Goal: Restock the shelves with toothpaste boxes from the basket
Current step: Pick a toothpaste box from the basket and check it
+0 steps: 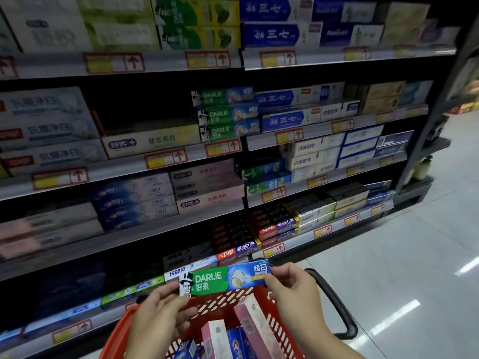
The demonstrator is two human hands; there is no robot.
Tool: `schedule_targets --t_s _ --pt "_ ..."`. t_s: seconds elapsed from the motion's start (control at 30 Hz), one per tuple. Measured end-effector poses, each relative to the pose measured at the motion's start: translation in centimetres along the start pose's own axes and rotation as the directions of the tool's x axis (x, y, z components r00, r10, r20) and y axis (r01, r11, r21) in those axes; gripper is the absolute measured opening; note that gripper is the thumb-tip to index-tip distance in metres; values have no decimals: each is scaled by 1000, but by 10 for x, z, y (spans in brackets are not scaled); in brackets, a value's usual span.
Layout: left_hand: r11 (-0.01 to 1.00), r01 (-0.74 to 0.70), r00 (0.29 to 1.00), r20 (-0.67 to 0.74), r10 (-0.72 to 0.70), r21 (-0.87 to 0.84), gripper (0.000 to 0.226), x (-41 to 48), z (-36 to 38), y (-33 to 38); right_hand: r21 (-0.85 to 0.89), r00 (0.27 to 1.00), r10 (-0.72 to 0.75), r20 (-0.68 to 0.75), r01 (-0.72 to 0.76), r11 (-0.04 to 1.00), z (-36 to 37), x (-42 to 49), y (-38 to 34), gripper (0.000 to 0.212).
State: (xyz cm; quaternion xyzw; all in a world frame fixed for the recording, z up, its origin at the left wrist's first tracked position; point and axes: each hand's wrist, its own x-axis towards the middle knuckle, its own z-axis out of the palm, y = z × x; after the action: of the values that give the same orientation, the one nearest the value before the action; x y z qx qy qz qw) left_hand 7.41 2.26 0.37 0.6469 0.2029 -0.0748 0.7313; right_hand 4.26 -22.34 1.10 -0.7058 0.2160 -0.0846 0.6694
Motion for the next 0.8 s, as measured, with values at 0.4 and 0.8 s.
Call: schedule_targets --t_s 0.4,0.8 --pt "998 -52 991 125 54 -21 58 1 15 8 -25 996 -24 -91 21 999 5 8 -7 10" --pt "951 -292 951 138 277 106 66 -22 33 43 65 984 -115 -136 124 990 -6 4 -32 12"
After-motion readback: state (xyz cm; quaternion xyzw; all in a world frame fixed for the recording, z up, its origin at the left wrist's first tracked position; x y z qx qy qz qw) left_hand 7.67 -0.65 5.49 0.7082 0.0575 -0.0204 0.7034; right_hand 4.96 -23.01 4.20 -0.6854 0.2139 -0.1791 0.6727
